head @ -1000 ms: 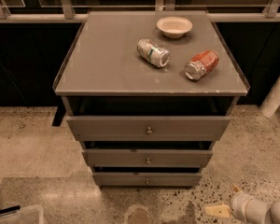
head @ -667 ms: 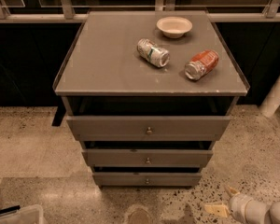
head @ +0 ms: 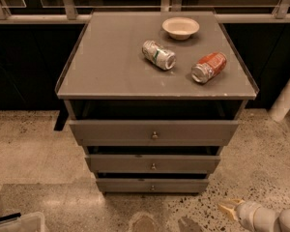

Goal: Open bottom drawer

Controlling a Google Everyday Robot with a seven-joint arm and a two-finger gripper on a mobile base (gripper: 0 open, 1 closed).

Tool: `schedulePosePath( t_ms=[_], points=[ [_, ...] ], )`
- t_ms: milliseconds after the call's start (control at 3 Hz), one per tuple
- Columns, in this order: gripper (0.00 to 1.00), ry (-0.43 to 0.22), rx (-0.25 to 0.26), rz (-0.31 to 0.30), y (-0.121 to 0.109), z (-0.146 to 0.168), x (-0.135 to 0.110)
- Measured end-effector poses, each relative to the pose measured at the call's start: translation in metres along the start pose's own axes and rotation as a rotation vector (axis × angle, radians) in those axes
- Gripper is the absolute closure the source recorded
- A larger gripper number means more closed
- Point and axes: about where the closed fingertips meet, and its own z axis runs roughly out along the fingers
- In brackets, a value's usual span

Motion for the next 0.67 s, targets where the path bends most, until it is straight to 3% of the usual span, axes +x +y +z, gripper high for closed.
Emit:
schedulePosePath(
  t_ms=[333, 667],
  points=[
    [0.88, -0.017, -0.008, 0.007, 0.0, 0.003, 0.001],
    [1.0, -0.081, -0.031, 0.012, -0.007, 0.022, 0.0]
  ],
)
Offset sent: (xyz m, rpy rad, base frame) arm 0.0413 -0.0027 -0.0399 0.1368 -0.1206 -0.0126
